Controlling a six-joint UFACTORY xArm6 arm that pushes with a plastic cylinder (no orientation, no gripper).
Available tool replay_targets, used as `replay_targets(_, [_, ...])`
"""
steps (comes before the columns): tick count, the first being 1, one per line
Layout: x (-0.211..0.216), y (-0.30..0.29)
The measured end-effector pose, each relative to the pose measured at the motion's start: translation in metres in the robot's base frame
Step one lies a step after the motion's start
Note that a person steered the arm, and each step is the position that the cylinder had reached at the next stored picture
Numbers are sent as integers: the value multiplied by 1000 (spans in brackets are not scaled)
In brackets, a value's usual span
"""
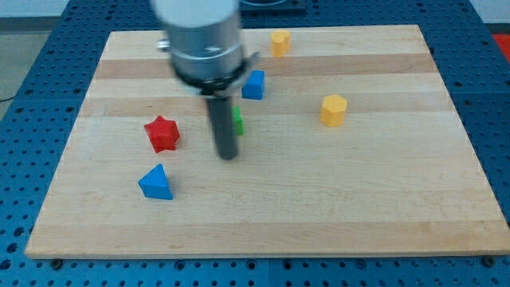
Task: Push the green star into the red star
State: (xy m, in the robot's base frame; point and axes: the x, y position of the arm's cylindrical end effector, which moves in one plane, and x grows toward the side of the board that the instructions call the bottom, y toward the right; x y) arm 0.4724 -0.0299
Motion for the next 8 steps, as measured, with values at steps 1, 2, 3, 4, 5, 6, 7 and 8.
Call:
replay_targets(1, [-29,37])
replay_targets(2, [-54,5])
replay_targets(3, [-56,-31])
replay_targets(4, [-43,-59])
replay_targets(5, [-40,-41])
replay_targets(6, [-4,-18])
replay_targets(7, [-1,-28])
replay_targets(8, [-11,-43])
